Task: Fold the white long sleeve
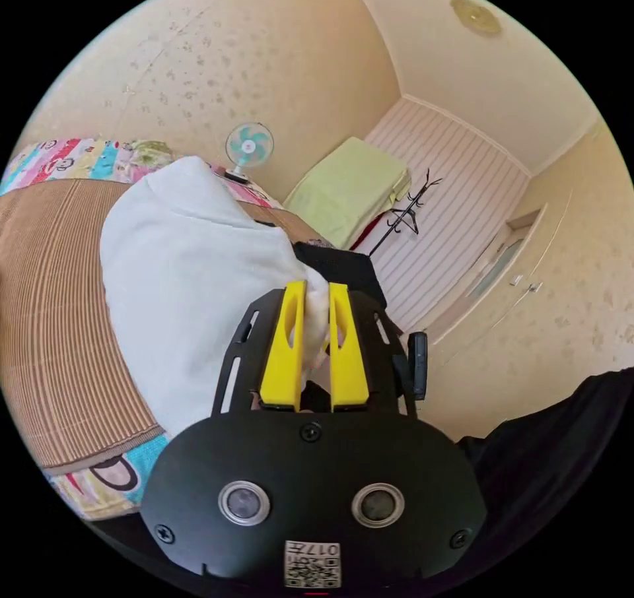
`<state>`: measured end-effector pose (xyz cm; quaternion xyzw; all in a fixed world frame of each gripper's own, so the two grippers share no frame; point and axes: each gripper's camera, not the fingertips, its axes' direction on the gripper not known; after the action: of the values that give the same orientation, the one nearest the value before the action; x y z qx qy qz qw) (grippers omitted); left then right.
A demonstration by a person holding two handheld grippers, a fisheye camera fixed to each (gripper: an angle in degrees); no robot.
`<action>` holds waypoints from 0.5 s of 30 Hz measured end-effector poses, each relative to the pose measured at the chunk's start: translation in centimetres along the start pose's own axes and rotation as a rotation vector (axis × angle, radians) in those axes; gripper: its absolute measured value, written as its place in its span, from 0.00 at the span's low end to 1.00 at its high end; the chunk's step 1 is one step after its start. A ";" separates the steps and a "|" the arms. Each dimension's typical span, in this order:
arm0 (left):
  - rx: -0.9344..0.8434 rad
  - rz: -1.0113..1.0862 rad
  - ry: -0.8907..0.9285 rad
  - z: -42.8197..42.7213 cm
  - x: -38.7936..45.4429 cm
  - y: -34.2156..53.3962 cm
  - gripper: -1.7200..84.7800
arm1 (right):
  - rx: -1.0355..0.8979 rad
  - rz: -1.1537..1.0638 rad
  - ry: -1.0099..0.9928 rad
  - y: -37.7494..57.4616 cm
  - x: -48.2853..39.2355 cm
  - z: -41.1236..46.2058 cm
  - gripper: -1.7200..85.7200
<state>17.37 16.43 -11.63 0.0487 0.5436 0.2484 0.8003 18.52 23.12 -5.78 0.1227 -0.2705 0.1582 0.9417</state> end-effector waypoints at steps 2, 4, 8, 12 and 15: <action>-0.098 0.031 0.038 2.6 0.7 0.9 0.11 | 0.005 0.035 0.003 -0.7 2.8 -1.8 0.03; -0.115 0.033 0.057 2.7 0.8 2.0 0.12 | -0.010 0.041 -0.010 -1.2 4.4 -2.6 0.04; 0.033 -0.035 -0.088 -4.3 -0.9 4.1 0.15 | -0.057 0.034 -0.040 -2.1 7.0 -3.0 0.07; 0.158 -0.315 -0.327 -11.7 -6.6 6.7 0.20 | -0.138 0.082 -0.205 -3.4 9.1 -1.5 0.13; 0.029 -0.522 -0.181 -11.0 -12.8 8.1 0.22 | -0.138 0.126 -0.637 -4.6 11.2 0.1 0.22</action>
<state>1.14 15.60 -2.43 -0.0596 0.4676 0.0204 0.8817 29.09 21.49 -0.25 0.0850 -0.5684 0.1512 0.8043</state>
